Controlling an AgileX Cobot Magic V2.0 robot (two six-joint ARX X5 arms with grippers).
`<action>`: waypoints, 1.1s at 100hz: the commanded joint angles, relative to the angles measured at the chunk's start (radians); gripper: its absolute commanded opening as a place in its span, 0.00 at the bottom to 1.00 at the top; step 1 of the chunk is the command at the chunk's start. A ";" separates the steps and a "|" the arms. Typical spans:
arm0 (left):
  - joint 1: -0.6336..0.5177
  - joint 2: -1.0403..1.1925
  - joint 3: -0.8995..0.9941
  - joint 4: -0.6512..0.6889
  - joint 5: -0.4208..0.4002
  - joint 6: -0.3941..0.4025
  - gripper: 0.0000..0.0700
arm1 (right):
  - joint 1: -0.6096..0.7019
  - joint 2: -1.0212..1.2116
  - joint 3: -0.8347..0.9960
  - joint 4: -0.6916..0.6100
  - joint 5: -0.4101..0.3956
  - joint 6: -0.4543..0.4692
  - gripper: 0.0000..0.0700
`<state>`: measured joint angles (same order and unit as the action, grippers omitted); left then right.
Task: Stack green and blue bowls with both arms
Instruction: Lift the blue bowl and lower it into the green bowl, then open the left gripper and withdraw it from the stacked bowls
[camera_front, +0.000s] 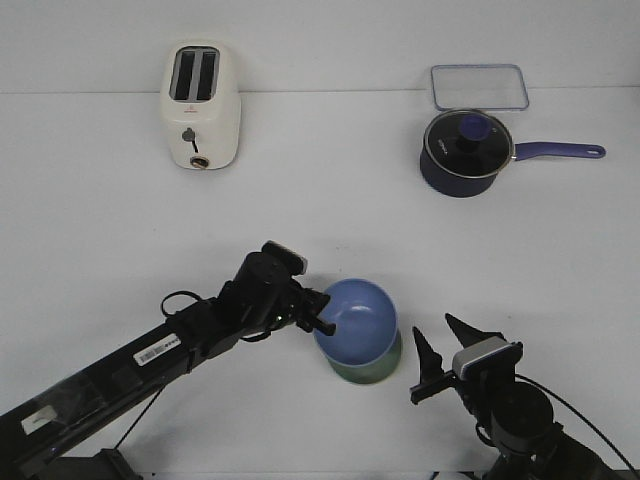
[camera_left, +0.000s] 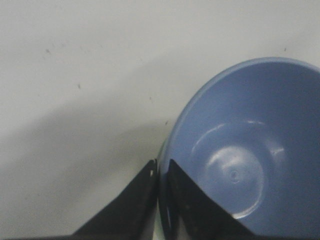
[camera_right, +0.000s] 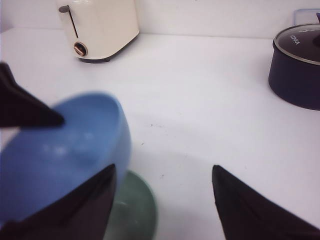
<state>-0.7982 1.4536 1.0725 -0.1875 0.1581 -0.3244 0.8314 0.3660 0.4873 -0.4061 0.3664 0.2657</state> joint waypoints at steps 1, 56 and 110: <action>-0.012 0.041 0.010 -0.005 -0.003 -0.009 0.01 | 0.010 0.001 0.005 0.012 0.002 -0.006 0.57; -0.029 -0.014 0.017 0.010 -0.004 0.016 0.55 | 0.010 0.001 0.005 0.010 0.001 -0.005 0.57; 0.117 -0.753 -0.313 -0.130 -0.331 0.071 0.54 | 0.010 0.001 0.005 0.026 0.001 -0.008 0.57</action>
<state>-0.6827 0.7673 0.8402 -0.3283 -0.1516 -0.2100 0.8314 0.3660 0.4873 -0.3985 0.3668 0.2657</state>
